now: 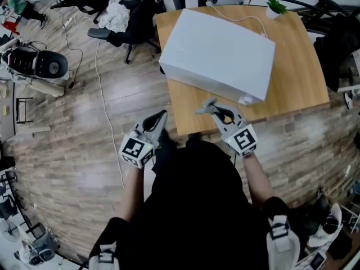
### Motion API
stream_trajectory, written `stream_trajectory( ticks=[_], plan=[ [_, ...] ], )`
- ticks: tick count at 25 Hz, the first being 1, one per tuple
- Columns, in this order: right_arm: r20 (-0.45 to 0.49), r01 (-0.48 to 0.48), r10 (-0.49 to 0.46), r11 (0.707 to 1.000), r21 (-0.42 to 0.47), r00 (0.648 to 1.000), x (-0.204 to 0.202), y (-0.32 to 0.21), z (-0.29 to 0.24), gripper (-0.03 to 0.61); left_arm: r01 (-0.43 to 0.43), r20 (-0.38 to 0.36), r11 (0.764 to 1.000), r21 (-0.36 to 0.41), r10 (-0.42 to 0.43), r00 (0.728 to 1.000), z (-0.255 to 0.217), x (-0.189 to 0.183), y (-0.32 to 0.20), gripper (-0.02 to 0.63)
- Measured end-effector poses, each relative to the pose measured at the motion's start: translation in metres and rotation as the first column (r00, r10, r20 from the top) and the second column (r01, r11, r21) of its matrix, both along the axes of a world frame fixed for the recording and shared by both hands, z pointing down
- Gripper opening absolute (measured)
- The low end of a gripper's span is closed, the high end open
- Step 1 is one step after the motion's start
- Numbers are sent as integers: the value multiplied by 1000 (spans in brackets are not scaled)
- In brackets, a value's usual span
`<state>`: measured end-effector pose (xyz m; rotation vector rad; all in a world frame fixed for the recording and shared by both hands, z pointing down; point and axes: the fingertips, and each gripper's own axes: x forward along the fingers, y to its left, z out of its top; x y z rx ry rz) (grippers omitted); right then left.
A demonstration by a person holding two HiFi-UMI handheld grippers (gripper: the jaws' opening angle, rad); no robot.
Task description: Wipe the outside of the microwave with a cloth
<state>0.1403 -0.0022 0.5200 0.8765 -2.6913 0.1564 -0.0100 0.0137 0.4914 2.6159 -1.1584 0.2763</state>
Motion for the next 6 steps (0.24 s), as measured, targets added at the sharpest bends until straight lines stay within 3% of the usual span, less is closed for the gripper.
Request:
stream_trajectory(
  ticks=[6],
  plan=[
    [-8,1,-1,1000,4,1000,-9,-4,2,15,24,-1,1000,-7,-24,1000,4,-16,-2,2]
  ],
)
